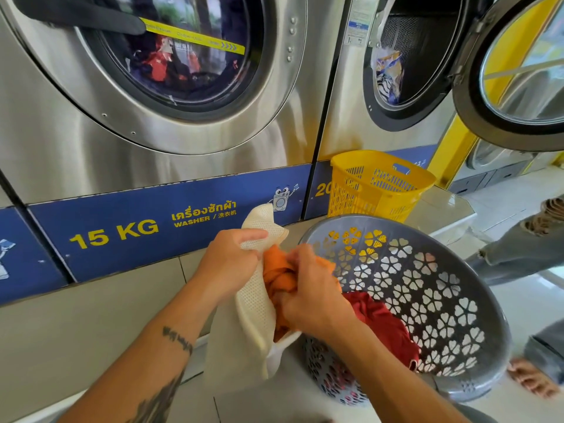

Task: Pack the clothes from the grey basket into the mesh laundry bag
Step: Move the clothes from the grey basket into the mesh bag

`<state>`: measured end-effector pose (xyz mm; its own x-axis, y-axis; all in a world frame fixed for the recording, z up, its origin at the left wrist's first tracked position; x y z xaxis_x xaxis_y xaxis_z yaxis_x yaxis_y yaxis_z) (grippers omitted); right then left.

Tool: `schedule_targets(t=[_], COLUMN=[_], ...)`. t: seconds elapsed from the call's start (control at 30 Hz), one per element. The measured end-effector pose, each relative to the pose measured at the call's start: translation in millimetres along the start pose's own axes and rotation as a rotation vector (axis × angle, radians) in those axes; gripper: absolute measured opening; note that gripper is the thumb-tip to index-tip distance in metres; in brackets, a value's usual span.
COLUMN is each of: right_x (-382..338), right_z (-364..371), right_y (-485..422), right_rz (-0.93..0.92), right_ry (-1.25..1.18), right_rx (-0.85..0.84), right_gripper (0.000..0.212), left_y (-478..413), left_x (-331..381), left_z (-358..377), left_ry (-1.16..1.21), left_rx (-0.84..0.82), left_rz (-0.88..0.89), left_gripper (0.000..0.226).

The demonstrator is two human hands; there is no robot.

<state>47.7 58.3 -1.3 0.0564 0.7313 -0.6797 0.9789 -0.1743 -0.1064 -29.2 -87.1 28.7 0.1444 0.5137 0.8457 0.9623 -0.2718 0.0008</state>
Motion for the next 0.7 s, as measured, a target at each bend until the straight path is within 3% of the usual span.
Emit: schedule_targets(t=[0.07, 0.1, 0.2, 0.27, 0.33, 0.4, 0.5, 0.6, 0.7], right_x=[3, 7, 5, 13, 31, 48, 55, 43, 13], right_z=[21, 26, 14, 1, -7, -4, 5, 1, -5], right_y=[6, 5, -5, -10, -9, -3, -2, -6, -3], right_rz=[-0.024, -0.053, -0.165, -0.168, 0.044, 0.222, 0.251, 0.150, -0.007], right_ry=[0.111, 0.142, 0.103, 0.161, 0.191, 0.020, -0.094, 0.188, 0.410], right_rx=[-0.303, -0.358, -0.169, -0.003, -0.032, -0.179, -0.193, -0.108, 0.014], right_gripper=[0.045, 0.045, 0.041, 0.052, 0.072, 0.082, 0.069, 0.049, 0.044], left_y=[0, 0, 1, 2, 2, 3, 4, 5, 4], left_x=[-2, -4, -7, -9, -9, -7, -5, -5, -6], left_z=[-3, -4, -4, -2, 0, 1, 2, 4, 6], left_ry=[0.000, -0.002, -0.016, -0.026, -0.037, -0.054, -0.075, -0.078, -0.066], left_rx=[0.014, 0.017, 0.005, -0.005, -0.010, -0.009, -0.010, -0.027, -0.035], left_rz=[-0.008, -0.015, -0.030, -0.029, -0.025, -0.022, -0.023, -0.019, 0.002], left_gripper=[0.050, 0.051, 0.051, 0.050, 0.049, 0.048, 0.047, 0.048, 0.048])
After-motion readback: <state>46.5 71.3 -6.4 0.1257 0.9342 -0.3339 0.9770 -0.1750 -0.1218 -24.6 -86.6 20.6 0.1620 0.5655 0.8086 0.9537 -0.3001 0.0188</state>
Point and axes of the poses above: each hand's wrist, its own y-axis away from the middle knuckle, its own z-axis out of the palm, x = y × z, the point moved 6 cm from there along -y, towards the middle knuckle, and after that the axes turned 2 degrees about -y, right-handed, at the moved point
